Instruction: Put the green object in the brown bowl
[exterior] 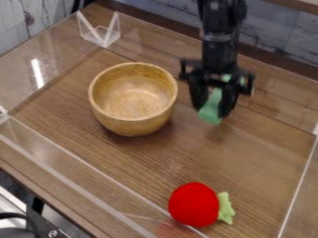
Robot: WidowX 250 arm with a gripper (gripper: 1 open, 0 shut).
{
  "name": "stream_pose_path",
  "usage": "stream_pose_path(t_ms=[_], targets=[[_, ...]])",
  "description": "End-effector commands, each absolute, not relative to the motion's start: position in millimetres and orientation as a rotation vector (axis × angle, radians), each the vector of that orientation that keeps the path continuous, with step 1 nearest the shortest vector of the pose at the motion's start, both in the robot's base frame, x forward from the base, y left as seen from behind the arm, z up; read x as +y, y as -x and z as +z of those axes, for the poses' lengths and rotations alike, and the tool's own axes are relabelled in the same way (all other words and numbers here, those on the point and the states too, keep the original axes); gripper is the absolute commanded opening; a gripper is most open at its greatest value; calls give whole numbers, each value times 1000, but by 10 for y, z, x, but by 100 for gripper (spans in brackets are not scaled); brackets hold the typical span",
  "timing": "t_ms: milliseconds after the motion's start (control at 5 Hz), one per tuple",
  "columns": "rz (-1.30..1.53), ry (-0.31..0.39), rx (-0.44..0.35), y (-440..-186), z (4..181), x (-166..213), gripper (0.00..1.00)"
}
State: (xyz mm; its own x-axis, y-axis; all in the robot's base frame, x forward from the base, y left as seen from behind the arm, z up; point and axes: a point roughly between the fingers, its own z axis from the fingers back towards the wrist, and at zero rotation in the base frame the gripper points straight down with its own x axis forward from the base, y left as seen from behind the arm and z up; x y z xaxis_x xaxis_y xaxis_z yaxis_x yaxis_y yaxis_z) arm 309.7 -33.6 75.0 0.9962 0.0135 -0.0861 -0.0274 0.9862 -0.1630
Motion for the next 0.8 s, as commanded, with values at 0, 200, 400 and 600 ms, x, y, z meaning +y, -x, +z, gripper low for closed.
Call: stream_pose_path(t_ms=[0,200,400,600], targets=[[25,183,-37,-3031,1272,-195,0],[14,192,-57,-2861,1455,-45,0],[-2,173,-50,-2753,1430,251,0],[-11,155,-40,-2632,1347,527,0]])
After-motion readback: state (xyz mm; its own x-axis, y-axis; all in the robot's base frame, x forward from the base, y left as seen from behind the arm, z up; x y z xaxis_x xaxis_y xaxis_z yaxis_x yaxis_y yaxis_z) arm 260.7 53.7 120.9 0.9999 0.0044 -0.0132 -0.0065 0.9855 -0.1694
